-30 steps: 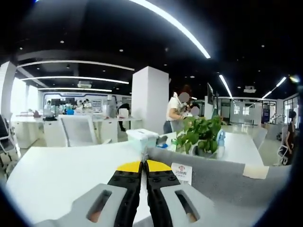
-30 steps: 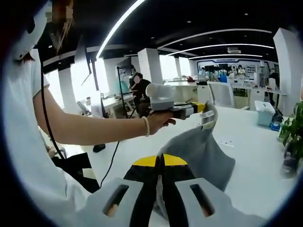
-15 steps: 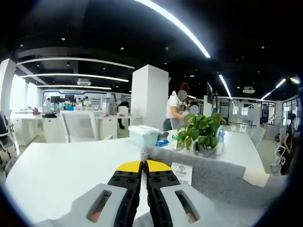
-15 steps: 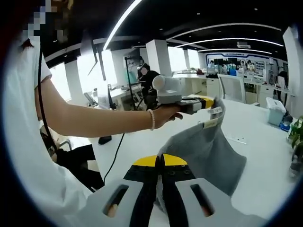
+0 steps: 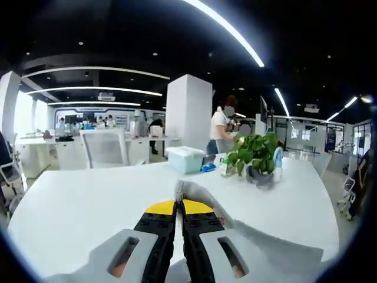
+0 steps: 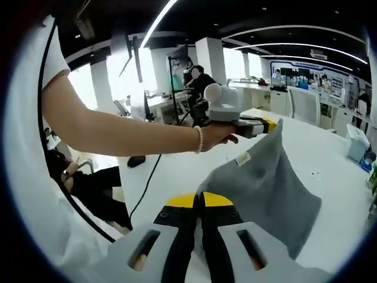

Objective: Fold the towel on the table until its edges align and the towel forms a compact rectangular stack.

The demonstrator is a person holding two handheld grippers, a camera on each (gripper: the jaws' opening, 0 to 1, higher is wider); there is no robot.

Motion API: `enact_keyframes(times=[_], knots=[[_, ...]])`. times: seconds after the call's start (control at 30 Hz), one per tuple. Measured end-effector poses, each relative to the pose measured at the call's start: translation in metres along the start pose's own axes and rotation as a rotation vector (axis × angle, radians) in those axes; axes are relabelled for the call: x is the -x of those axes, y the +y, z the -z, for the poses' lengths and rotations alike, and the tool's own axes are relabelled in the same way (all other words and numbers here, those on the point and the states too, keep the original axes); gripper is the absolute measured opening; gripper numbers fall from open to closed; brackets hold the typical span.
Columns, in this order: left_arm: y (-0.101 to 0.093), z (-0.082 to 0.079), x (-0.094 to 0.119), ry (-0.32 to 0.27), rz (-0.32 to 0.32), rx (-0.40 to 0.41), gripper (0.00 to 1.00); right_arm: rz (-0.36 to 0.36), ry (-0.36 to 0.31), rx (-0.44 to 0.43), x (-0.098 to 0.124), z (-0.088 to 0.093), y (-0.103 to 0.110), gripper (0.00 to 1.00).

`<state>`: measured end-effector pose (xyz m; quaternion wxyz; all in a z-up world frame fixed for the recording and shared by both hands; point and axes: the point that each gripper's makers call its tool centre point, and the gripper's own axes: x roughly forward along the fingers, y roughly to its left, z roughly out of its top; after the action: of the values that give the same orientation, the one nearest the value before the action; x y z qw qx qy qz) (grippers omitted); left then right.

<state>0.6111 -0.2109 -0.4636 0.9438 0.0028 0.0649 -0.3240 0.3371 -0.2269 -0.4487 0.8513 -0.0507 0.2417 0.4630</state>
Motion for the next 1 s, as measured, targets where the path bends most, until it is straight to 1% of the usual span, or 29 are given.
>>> enact_keyframes(times=[0.17,0.37,0.53,0.67,0.87,1.0], knots=[[0.013,0.014,0.006,0.01,-0.006,0.036,0.03,-0.029,0.035,0.018,-0.017,0.005,0.01,0.0],[0.028,0.034,0.011,0.045,-0.014,0.043,0.03,-0.052,0.08,0.039,-0.037,0.011,0.017,0.0],[0.035,0.047,0.014,0.056,-0.016,0.048,0.03,-0.074,0.112,0.026,-0.053,0.018,0.021,0.0],[0.041,0.055,0.018,0.068,-0.017,0.049,0.03,-0.088,0.125,0.033,-0.062,0.02,0.025,0.0],[0.05,0.071,0.028,0.093,-0.026,0.048,0.03,-0.109,0.155,0.053,-0.076,0.028,0.028,0.0],[0.058,0.082,0.034,0.111,-0.039,0.055,0.03,-0.127,0.169,0.044,-0.083,0.035,0.03,0.0]])
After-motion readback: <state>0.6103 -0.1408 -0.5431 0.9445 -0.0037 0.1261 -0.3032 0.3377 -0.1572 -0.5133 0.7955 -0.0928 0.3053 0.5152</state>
